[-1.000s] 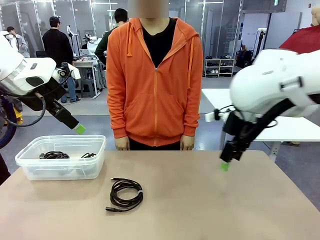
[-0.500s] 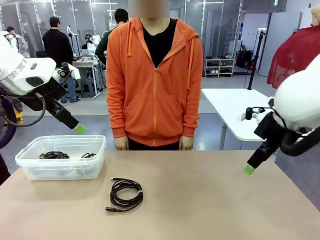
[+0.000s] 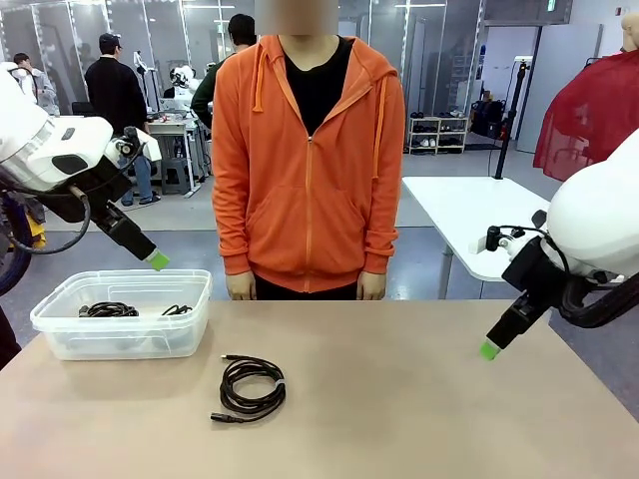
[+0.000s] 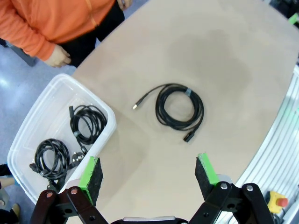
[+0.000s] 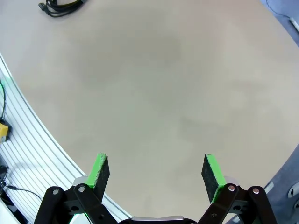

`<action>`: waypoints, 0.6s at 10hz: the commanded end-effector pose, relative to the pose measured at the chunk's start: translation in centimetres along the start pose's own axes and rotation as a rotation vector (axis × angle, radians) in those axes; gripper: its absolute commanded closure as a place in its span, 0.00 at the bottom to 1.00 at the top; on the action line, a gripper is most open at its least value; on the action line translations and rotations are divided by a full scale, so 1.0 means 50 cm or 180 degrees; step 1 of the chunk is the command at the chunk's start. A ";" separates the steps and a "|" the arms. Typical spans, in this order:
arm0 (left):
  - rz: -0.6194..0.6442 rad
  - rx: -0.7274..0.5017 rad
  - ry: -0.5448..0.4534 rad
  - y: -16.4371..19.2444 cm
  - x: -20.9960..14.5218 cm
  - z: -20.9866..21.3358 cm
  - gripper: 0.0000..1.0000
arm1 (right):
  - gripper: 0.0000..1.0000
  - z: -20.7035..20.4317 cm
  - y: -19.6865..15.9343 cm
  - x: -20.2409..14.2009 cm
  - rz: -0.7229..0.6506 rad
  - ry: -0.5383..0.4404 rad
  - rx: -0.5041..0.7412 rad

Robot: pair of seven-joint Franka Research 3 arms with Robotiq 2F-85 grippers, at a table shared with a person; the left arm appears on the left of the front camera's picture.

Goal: Organize and store the cables.
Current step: Place the USB Extension Cable into the Organizing box.

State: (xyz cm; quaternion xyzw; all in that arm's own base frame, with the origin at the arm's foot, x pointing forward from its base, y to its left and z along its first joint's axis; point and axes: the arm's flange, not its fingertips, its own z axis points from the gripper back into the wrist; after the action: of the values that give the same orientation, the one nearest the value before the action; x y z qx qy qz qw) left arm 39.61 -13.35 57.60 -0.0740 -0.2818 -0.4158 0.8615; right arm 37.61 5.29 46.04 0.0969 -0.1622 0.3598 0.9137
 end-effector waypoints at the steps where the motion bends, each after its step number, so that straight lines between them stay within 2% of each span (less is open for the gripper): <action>1: 0.0411 0.0115 0.0479 0.019 0.027 -0.019 0.00 | 0.00 0.009 -0.005 0.000 -0.0023 0.0020 -0.0065; 2: 0.0803 0.0087 0.0599 -0.005 0.053 -0.042 0.00 | 0.00 0.009 -0.005 0.000 -0.0023 0.0020 -0.0065; 4: 0.1201 0.0026 0.0612 -0.075 0.112 -0.074 0.00 | 0.00 0.009 -0.005 0.000 -0.0023 0.0020 -0.0065; 6: 0.1734 -0.0114 0.0885 -0.119 0.175 -0.150 0.00 | 0.00 0.009 -0.005 0.000 -0.0023 0.0020 -0.0065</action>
State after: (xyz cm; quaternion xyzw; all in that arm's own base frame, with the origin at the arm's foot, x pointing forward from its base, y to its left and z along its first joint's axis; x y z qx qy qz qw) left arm 40.80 -24.17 55.28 -0.0860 -0.1506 -0.2208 0.9598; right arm 37.71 5.16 46.27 0.0932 -0.1639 0.3607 0.9135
